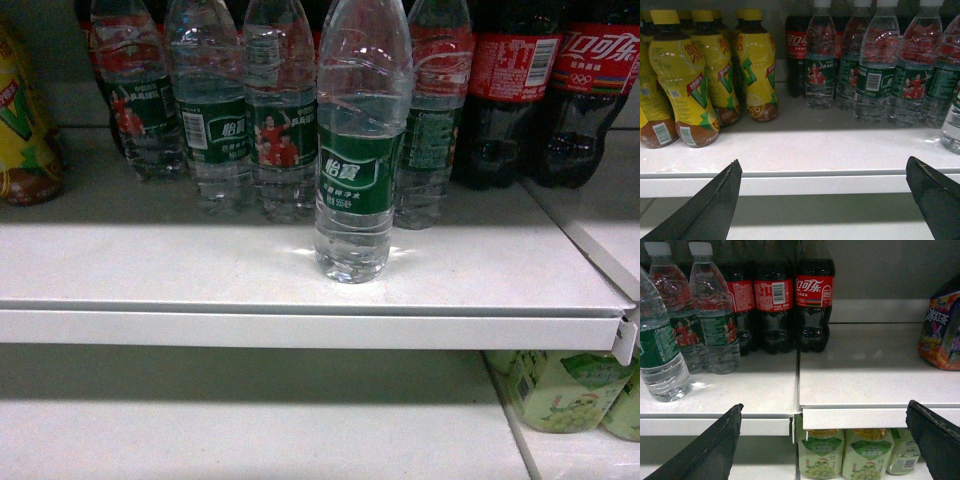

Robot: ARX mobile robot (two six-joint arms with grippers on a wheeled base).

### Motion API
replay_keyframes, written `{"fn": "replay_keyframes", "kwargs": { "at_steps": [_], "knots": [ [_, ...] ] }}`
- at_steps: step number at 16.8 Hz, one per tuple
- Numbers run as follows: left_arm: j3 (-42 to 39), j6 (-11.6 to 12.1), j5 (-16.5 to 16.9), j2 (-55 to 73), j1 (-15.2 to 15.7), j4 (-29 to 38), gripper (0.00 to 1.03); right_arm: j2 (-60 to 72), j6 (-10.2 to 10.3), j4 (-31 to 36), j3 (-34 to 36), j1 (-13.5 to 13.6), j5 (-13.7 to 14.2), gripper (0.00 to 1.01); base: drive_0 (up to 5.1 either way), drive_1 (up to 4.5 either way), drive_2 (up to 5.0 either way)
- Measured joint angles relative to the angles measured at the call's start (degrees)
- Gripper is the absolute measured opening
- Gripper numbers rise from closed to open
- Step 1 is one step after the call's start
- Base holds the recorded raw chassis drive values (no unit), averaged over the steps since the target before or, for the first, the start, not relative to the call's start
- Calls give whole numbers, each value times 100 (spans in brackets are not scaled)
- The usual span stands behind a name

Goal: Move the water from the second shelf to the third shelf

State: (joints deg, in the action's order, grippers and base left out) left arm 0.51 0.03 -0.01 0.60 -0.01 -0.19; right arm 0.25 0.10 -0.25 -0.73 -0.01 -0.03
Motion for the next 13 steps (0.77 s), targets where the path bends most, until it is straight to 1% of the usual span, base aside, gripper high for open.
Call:
{"fn": "replay_keyframes", "kwargs": {
  "at_steps": [13],
  "knots": [
    [0, 0, 0, 0, 0, 0, 98, 0, 0, 0, 0, 0, 0, 98, 0, 0, 0]
  ]
}}
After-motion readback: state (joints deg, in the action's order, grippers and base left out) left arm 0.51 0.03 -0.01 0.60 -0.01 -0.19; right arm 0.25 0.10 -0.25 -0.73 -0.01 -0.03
